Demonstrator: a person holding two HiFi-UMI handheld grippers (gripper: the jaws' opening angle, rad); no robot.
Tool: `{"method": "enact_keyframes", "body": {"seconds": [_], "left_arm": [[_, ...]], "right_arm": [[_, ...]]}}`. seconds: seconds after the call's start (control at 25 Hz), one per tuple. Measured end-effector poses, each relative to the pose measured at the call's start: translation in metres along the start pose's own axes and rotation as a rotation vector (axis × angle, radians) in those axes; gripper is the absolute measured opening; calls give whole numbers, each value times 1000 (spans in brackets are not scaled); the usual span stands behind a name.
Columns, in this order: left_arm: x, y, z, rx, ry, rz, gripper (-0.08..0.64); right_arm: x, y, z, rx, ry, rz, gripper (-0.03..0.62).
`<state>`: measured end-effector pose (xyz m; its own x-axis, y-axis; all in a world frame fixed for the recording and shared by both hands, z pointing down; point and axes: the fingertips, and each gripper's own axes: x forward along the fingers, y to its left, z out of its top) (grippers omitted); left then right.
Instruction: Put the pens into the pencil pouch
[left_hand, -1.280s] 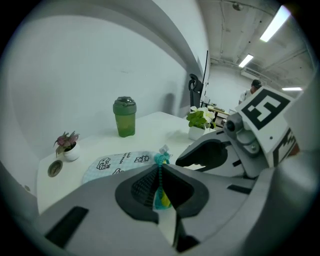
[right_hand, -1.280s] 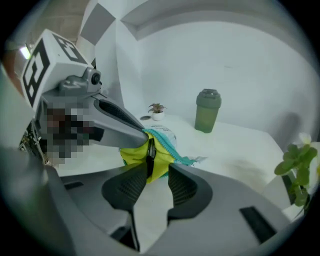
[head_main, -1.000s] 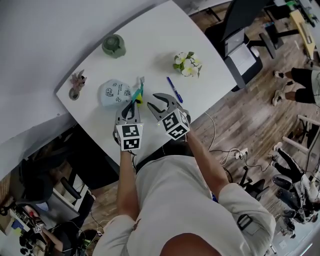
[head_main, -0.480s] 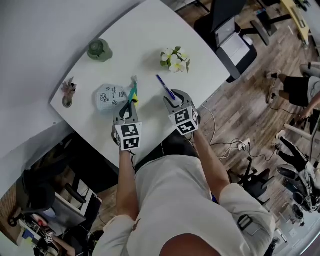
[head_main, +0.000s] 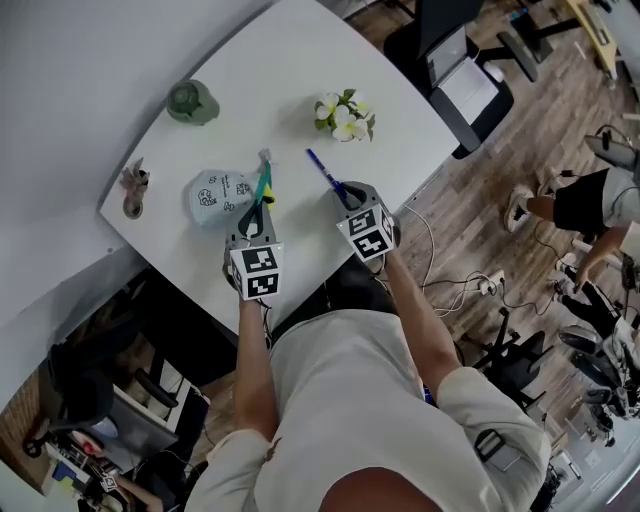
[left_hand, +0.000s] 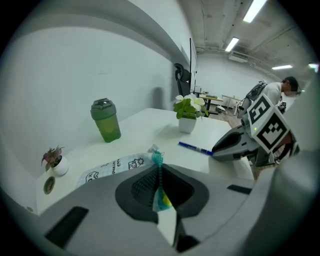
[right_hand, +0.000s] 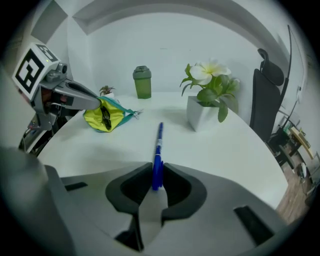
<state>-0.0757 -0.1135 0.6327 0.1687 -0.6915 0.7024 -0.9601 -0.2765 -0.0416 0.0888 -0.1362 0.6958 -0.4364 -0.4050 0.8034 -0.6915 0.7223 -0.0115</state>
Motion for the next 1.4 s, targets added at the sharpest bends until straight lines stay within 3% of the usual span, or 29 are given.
{"method": "enact_keyframes", "body": {"seconds": [0.4,0.88,1.12,1.4], "left_arm": [[-9,7,3,-37,-29,-4,11],[-21,16,14,-58,-72,-4,11],[-28,19,15,-66,-84,-10,9],[-34,21,14,-81,-98,-28,10]], "right_arm": [[-21,17,15,-47,-28,55,60],[-50,65,42,-258,-47,219,60],[-40,95,54,-368,-31,291,60],[-17,122,72,-431,-10,346,60]]}}
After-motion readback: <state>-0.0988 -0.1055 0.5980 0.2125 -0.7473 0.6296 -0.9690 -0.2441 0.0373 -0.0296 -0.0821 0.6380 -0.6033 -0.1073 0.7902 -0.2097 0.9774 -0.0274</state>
